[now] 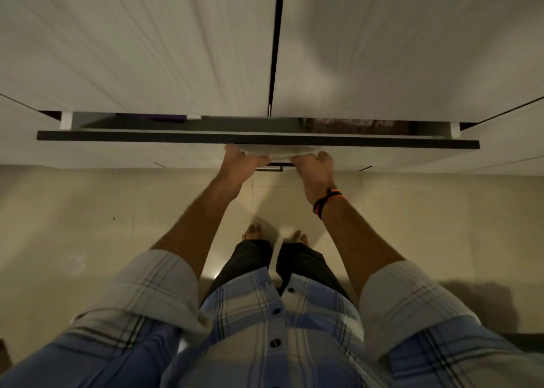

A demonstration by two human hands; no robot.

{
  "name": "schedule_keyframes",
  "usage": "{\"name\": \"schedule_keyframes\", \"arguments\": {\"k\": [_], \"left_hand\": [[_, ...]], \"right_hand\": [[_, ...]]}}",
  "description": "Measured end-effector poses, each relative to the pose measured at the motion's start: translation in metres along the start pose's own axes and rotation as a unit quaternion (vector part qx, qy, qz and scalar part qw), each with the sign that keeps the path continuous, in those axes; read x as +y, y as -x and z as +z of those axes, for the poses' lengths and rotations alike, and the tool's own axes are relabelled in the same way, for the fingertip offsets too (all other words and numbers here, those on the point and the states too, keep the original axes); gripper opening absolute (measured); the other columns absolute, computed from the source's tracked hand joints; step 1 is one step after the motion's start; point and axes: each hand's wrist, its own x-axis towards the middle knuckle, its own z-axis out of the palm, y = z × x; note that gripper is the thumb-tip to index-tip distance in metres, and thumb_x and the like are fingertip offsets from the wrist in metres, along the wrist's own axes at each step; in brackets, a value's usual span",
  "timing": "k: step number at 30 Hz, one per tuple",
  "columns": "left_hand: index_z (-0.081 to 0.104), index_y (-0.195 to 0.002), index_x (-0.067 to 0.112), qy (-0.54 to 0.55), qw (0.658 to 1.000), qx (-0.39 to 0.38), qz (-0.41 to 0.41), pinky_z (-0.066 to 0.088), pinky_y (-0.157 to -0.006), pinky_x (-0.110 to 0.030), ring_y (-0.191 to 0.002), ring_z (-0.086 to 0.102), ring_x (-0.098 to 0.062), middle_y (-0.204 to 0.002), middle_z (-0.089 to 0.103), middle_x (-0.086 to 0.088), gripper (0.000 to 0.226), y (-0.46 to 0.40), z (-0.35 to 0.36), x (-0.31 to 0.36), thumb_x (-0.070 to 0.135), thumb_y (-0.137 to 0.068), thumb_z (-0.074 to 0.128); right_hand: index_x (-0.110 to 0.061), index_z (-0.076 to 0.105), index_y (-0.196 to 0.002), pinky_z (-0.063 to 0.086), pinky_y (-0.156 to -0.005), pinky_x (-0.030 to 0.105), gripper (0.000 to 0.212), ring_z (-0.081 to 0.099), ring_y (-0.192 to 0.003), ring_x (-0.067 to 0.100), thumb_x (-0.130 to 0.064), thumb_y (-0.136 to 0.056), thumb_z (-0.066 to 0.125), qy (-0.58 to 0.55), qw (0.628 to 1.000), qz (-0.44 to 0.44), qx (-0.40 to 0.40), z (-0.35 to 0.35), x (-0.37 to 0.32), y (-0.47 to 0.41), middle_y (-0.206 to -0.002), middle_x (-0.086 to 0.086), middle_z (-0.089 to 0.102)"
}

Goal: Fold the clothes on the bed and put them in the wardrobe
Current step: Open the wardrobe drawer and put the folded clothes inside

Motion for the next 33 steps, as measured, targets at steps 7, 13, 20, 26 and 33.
{"name": "schedule_keyframes", "arguments": {"k": [7, 13, 20, 26, 33], "left_hand": [[0.049, -0.134, 0.009, 0.088, 0.996, -0.024, -0.019, 0.044, -0.107, -0.044, -0.118, 0.059, -0.025, -0.123, 0.065, -0.006, 0.122, -0.028, -0.007, 0.001, 0.049, -0.028, 0.092], [0.043, -0.141, 0.006, 0.077, 0.996, -0.036, -0.015, 0.041, -0.11, -0.046, -0.124, 0.055, -0.026, -0.133, 0.06, -0.009, 0.144, -0.058, -0.016, 0.007, 0.059, -0.018, 0.095], [0.032, -0.143, -0.006, 0.104, 0.994, -0.044, -0.001, 0.036, -0.113, -0.05, -0.131, 0.05, -0.033, -0.143, 0.046, -0.024, 0.153, -0.064, -0.015, 0.016, 0.05, -0.016, 0.097], [0.041, -0.135, -0.009, 0.114, 0.992, -0.048, -0.014, 0.043, -0.105, -0.034, -0.114, 0.061, -0.021, -0.126, 0.062, -0.018, 0.088, -0.037, -0.013, 0.047, 0.011, -0.062, 0.086], [0.049, -0.132, 0.003, 0.101, 0.994, -0.044, -0.016, 0.041, -0.095, -0.032, -0.119, 0.057, -0.022, -0.125, 0.062, -0.006, 0.079, -0.042, -0.014, 0.044, 0.014, -0.063, 0.086]], "right_hand": [[-0.001, 0.052, -0.093, 0.051, -0.072, 0.016, 0.019, 0.061, -0.074, 0.008, 0.013, -0.082, 0.056, 0.011, 0.998, 0.0, -0.055, 0.003, -0.016, -0.025, -0.081, 0.006, 0.053], [-0.004, 0.049, -0.09, 0.046, -0.104, 0.053, 0.026, 0.057, -0.108, 0.045, 0.014, -0.072, 0.056, -0.039, 0.997, -0.009, -0.071, 0.009, -0.033, -0.036, -0.086, 0.007, 0.049], [0.018, 0.048, -0.113, 0.045, -0.105, 0.048, 0.037, 0.04, -0.13, 0.053, 0.024, -0.077, 0.045, -0.054, 0.997, 0.009, -0.048, 0.013, -0.044, -0.045, -0.133, 0.039, 0.045], [-0.002, 0.051, -0.112, 0.047, -0.086, 0.028, 0.046, 0.043, -0.134, 0.032, 0.026, -0.077, 0.042, -0.092, 0.992, 0.014, -0.079, 0.017, -0.048, -0.05, -0.129, 0.01, 0.048], [-0.01, 0.054, -0.085, 0.049, -0.084, 0.03, 0.037, 0.051, -0.123, 0.044, 0.025, -0.078, 0.043, -0.05, 0.995, 0.002, -0.083, 0.015, -0.054, -0.045, -0.109, 0.021, 0.06]]}}
